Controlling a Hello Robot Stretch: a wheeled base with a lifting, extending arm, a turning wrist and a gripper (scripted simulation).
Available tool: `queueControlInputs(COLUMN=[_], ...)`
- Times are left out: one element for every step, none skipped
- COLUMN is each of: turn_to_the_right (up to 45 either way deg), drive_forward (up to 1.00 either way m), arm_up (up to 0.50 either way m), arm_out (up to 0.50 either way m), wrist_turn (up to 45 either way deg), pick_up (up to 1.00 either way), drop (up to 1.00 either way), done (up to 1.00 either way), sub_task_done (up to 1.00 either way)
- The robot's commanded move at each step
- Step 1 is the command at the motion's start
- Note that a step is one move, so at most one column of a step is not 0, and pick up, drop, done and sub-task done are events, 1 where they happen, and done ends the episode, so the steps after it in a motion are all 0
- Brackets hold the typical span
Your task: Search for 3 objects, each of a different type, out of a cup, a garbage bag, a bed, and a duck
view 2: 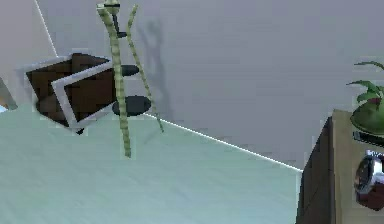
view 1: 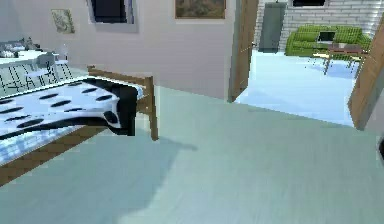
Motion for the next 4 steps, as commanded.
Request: queueControlInputs(turn_to_the_right=[-15.0, 0.0, -45.0, -6.0], drive_forward=[0.00, 0.10, 0.00, 0.00], arm_up=[0.00, 0.00, 0.00, 0.00], arm_out=[0.00, 0.00, 0.00, 0.00], wrist_turn=[0.0, 0.0, 0.0, 0.0], pick_up=[0.00, 0.00, 0.00, 0.00], drop=[0.00, 0.00, 0.00, 0.00], done=[0.00, 0.00, 0.00, 0.00], sub_task_done=[0.00, 0.00, 0.00, 0.00])
